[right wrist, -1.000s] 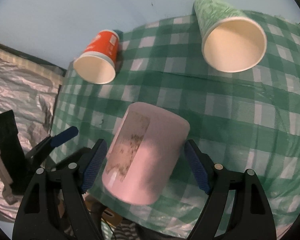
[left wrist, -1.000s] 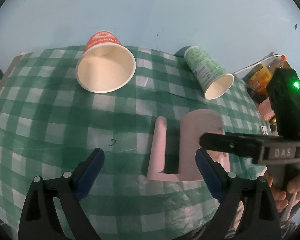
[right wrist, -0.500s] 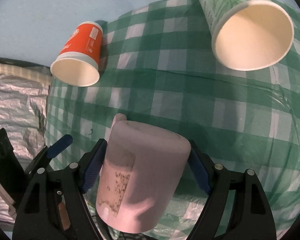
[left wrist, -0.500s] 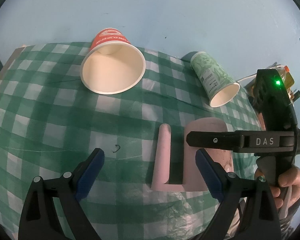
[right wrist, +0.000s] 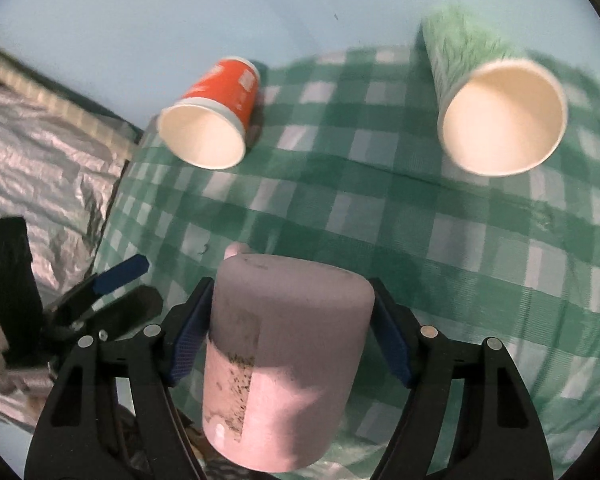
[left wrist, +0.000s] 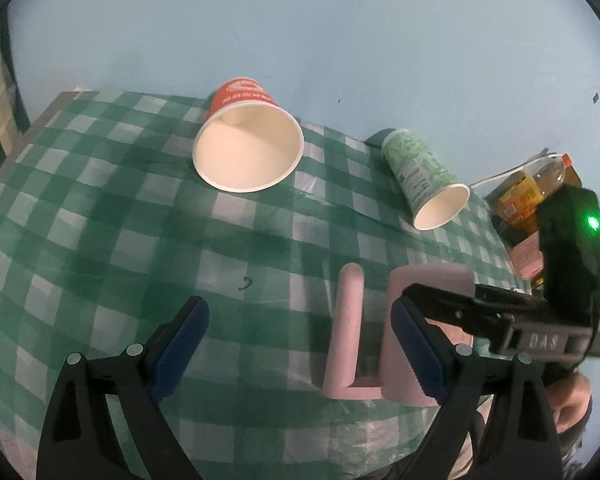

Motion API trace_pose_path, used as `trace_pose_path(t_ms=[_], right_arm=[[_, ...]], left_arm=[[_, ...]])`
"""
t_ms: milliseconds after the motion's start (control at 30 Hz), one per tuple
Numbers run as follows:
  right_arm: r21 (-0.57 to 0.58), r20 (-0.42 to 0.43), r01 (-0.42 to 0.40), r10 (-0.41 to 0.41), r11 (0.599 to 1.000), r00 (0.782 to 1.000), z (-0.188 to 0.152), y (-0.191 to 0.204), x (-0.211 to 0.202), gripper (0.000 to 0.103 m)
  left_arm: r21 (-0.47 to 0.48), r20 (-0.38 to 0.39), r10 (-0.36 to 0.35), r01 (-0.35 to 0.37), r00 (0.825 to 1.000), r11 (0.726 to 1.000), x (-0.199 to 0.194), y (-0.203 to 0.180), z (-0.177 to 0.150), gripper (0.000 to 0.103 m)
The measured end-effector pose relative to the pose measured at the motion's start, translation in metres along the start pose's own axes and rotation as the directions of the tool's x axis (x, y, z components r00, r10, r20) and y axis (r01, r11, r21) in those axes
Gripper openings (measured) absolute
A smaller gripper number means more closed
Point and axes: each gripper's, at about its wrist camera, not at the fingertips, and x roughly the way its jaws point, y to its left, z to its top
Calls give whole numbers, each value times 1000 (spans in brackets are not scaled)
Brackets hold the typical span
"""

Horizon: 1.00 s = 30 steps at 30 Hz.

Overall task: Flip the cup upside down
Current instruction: 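Lower the inverted pink mug onto the tablecloth with the right tool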

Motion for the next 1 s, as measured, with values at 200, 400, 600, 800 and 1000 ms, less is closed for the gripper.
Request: trace_pose_path(t_ms=[200,400,600,800,1000], right_arm=[[-128,187,111,-86,986,979,-26,25,-21,75],[-214,324,239,-162,947,932,-35,43,-27,74],[-239,384,298,-192,924,903,-36,51,-29,73],[-237,422,321,-200,917,884,-33,54,-36,72],[-240,472,363,-219,900,854,-36,57,-43,72]], left_arm=[[14,52,-8,8,999,1000,-14,-9,-16,94],[12,89,2,-3,996,1000,-18,-11,-30,94],[7,106,23,-24,994,1000,-19,-7,-35,94],[-25,100,21,-18,995,1000,-16,3,-36,94],[-20,107,43,-41,993,999,-14,5,-40,94]])
